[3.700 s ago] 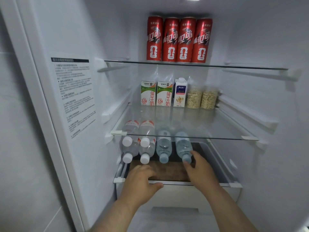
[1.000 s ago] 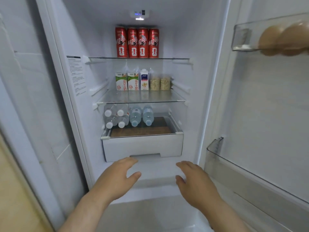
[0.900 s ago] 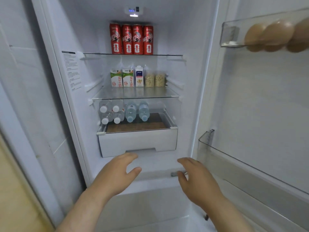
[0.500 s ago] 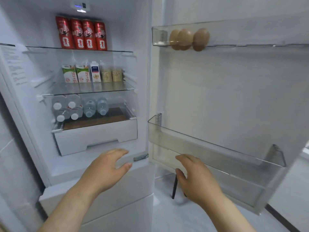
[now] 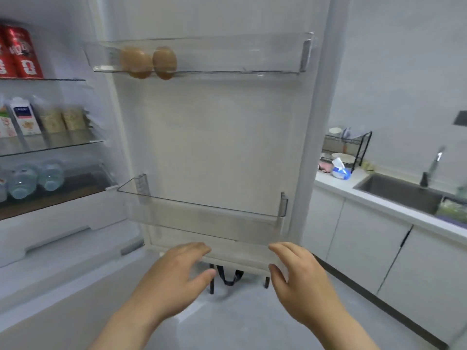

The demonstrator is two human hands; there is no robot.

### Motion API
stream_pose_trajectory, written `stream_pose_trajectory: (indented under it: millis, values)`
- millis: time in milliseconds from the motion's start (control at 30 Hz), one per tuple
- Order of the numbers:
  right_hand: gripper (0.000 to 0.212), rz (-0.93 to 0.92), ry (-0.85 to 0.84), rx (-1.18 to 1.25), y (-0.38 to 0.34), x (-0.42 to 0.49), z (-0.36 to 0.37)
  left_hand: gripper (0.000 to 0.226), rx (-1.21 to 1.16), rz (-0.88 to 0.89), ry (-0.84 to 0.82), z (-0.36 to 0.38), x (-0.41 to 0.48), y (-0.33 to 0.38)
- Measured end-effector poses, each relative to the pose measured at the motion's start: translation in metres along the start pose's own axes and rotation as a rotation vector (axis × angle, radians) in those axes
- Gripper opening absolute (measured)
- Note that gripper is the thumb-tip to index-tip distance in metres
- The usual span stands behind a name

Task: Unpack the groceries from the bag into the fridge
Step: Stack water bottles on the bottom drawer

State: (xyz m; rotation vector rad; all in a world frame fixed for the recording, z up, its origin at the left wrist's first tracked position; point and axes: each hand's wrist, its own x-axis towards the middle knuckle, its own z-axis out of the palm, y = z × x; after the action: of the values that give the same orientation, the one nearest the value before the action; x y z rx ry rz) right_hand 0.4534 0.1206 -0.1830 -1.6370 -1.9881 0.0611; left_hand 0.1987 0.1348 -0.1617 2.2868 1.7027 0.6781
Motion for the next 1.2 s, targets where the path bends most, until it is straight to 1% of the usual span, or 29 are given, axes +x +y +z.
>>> stream_pose_trajectory:
  millis: [200,300,467,667,933,1200]
  values:
    - [0.037,0.123,0.016,-0.042,0.072,-0.034,-0.050,0.050,-0.016,0.103,-0.105,0.045,0.018,0.077]
    - [0.040,0.191,0.006,-0.063,0.105,-0.051,-0.077,0.049,-0.034,0.166,-0.130,0.066,0.028,0.117]
    - [0.043,0.339,0.015,-0.119,0.155,-0.089,-0.123,0.052,-0.033,0.317,-0.170,0.104,0.045,0.183]
    - [0.046,0.529,0.081,-0.187,0.205,-0.154,-0.177,0.054,-0.064,0.497,-0.223,0.147,0.056,0.269]
    - [0.046,0.793,0.235,-0.257,0.234,-0.238,-0.235,0.052,-0.125,0.763,-0.328,0.186,0.058,0.380]
    - [0.046,1.083,0.352,-0.315,0.230,-0.307,-0.258,0.052,-0.211,0.980,-0.521,0.221,0.052,0.460]
